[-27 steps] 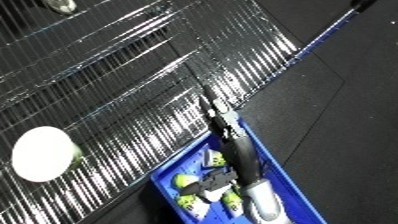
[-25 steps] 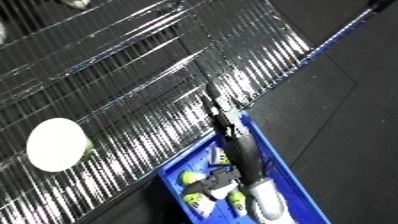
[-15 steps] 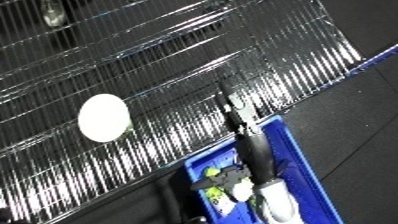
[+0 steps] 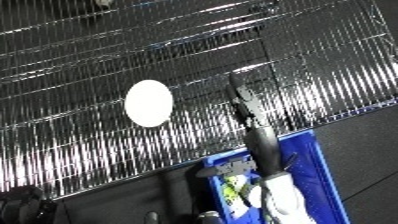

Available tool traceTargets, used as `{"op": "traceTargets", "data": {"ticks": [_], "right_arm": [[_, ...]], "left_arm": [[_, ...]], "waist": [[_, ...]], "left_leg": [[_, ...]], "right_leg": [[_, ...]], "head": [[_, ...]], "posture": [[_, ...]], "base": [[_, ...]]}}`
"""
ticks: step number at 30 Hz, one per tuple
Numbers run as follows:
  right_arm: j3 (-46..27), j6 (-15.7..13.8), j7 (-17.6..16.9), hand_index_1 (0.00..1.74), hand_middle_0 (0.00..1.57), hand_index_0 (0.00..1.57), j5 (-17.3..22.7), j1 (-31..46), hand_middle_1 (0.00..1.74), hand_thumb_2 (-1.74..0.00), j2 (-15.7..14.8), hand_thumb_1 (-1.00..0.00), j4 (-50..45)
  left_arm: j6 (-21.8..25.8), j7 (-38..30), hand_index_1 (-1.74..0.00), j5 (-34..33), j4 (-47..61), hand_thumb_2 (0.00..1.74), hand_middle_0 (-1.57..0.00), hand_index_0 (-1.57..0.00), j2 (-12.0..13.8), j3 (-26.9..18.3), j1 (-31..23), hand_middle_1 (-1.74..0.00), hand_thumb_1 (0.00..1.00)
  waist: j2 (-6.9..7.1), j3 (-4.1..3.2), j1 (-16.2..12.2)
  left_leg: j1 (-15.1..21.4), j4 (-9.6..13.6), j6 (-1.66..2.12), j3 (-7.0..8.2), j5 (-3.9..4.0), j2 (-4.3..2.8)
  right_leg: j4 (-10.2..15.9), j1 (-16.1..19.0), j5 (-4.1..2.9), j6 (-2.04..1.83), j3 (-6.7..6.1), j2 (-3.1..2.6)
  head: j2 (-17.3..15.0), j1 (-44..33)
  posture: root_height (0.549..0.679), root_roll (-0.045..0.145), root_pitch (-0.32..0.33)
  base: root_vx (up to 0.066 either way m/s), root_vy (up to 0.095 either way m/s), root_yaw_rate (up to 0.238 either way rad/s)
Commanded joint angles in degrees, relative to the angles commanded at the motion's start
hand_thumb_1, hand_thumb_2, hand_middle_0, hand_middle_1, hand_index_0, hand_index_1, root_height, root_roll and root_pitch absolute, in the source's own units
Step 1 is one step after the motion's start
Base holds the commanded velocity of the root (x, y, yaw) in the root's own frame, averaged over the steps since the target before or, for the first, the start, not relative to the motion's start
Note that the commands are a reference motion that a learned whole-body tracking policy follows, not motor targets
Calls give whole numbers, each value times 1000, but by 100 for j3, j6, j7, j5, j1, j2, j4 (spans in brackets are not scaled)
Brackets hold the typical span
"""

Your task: Pick up the object and place it into the box

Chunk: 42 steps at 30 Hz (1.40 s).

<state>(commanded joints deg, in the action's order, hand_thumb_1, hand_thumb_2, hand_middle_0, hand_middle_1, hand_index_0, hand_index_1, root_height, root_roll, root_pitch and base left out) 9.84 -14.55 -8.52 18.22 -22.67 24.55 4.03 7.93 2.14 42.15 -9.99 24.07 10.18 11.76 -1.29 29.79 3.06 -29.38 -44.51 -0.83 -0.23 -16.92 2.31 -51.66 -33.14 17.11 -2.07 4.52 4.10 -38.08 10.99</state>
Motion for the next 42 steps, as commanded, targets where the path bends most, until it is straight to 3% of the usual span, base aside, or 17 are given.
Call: {"op": "traceTargets", "data": {"ticks": [13, 25, 34, 42], "right_arm": [[251, 184, -100, 0, 0, 0, -9, -505, 0, 0, 33, 0, 409], [535, 396, -35, 0, 0, 0, -53, -1110, 0, 0, 138, 0, 881], [667, 363, 22, 0, 0, 0, 94, -1574, 0, 0, 200, 0, 1309], [786, 376, 1, 0, 0, 0, 107, -2039, 0, 0, 260, 0, 1539]], "left_arm": [[-68, 39, -1740, 14, 62, 1740, -1570, -1570, 21, 202, 118, -1740, 1000], [-10, -205, -1740, 112, 166, 1740, -1570, -1570, 31, 325, 315, -1740, 1000], [14, -333, -1740, 193, 184, 1740, -1570, -1570, 14, 352, 481, -1740, 1000], [33, -388, -1740, 284, 222, 1740, -1570, -1570, 10, 458, 508, -1740, 1000]], "waist": [[-85, 0, 119], [-155, 0, 208], [-208, 0, 306], [-281, 0, 393]], "left_leg": [[-194, -208, -30, 10, -72, 90], [-405, -327, -54, 11, -112, 150], [-541, -442, -87, -5, -156, 201], [-682, -506, -108, -7, -175, 255]], "right_leg": [[-269, -259, 49, 29, 9, 14], [-417, -516, 65, 44, 7, 2], [-542, -674, 96, 51, 31, 19], [-629, -812, 144, 86, 52, 13]], "head": [[-26, 212], [127, 459], [304, 671], [533, 844]], "posture": [[613, 50, 37], [610, 50, 54], [606, 49, 62], [604, 52, 77]], "base": [[16, 33, 98], [0, 30, 49], [0, 8, 47], [-3, 11, 38]]}}
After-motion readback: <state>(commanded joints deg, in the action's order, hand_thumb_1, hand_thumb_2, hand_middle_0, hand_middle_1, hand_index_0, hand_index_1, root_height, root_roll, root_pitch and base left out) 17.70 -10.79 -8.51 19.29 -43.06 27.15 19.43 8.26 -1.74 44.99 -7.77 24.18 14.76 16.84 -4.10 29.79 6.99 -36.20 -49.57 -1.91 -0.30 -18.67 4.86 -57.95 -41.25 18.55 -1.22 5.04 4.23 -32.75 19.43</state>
